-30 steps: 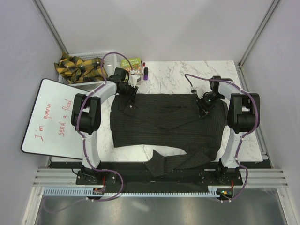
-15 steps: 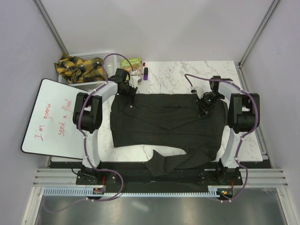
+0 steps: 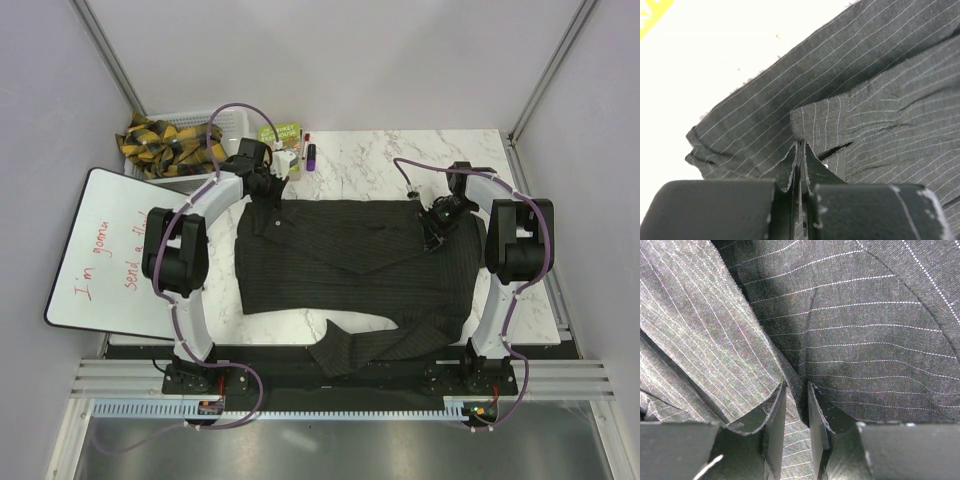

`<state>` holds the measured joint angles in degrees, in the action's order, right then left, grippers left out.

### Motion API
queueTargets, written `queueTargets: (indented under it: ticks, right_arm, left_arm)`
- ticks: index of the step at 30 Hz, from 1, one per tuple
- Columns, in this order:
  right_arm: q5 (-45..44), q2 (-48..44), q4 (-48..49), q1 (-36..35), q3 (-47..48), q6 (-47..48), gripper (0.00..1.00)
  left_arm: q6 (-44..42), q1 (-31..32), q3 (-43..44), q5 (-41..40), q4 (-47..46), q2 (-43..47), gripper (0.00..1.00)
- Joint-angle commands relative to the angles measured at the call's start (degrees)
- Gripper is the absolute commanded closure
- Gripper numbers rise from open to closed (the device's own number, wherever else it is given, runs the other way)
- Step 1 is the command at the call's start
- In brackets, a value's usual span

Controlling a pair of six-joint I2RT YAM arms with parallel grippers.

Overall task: Fold and stack the long sleeve shirts
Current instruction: Fold the shirt

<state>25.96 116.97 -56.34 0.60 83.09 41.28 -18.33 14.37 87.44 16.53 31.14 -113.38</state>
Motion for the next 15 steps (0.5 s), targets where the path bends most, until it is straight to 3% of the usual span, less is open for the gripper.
queueTargets:
  ticks: [1,8,10,12,14,15]
  right_arm:
    - [-1.61,0.37,0.97,-0.25,-0.12,-0.06,0.69]
    - [-2.40,-0.25,0.88,-0.25,-0.21,0.03,0.69]
    - [-2.23,-0.51,0.44,-0.25,0.14,0.03,0.63]
    - [-1.70,-0.77,-0.35,-0.25,1.54,-0.14,0.56]
    - [-1.35,-2.18,-1.93,-0.25,3.04,-0.75,0.50]
    - [-1.26,-2.70,-2.20,-0.25,4.35,-0.85,0.49]
  left_arm:
    - [-2.41,-0.31,-2.80,-3.44,-0.99,2.20,0.98]
    - [-2.50,-1.10,-5.52,-7.57,-2.57,2.64,0.98]
    - [-2.77,-1.19,-5.87,-7.66,-2.48,2.73,0.97]
    - [-2.85,-1.27,-6.66,-6.43,-2.48,4.04,0.76]
    - [-2.86,-1.27,-7.71,-4.25,-2.48,6.84,0.61]
    - [-2.77,-1.28,-8.16,-3.80,-2.48,8.08,0.59]
